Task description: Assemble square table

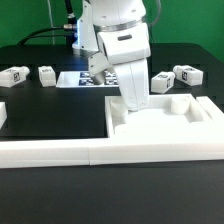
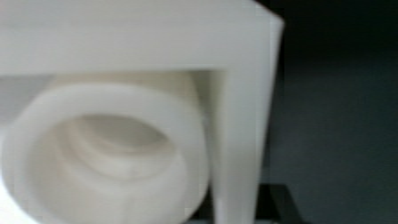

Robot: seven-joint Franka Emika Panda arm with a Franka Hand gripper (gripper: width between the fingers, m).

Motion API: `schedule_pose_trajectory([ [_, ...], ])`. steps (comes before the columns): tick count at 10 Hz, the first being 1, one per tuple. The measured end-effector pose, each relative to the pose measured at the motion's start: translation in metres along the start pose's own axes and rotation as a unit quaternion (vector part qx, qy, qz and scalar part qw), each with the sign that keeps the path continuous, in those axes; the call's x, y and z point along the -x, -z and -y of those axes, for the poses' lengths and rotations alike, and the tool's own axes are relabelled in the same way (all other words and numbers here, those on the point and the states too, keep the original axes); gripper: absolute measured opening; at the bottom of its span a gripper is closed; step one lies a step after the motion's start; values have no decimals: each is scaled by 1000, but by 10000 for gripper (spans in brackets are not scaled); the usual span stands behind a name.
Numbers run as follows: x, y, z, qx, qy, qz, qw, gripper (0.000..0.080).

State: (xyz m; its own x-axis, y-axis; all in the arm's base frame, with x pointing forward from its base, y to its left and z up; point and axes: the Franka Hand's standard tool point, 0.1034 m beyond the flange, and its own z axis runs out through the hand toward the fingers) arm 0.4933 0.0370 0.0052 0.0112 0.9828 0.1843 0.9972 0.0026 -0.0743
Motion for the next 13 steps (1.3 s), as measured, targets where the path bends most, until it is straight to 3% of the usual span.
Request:
schedule_pose_trajectory([
  [6,-1,0,0,-1,-4,2,1000,61],
  [7,0,0,0,0,-5,2,1000,305],
  [8,0,1,-1,1,-4,2,1000,305],
  [10,0,2,-2,3,-4,2,1000,596],
  [13,0,2,-2,3,-4,2,1000,633],
])
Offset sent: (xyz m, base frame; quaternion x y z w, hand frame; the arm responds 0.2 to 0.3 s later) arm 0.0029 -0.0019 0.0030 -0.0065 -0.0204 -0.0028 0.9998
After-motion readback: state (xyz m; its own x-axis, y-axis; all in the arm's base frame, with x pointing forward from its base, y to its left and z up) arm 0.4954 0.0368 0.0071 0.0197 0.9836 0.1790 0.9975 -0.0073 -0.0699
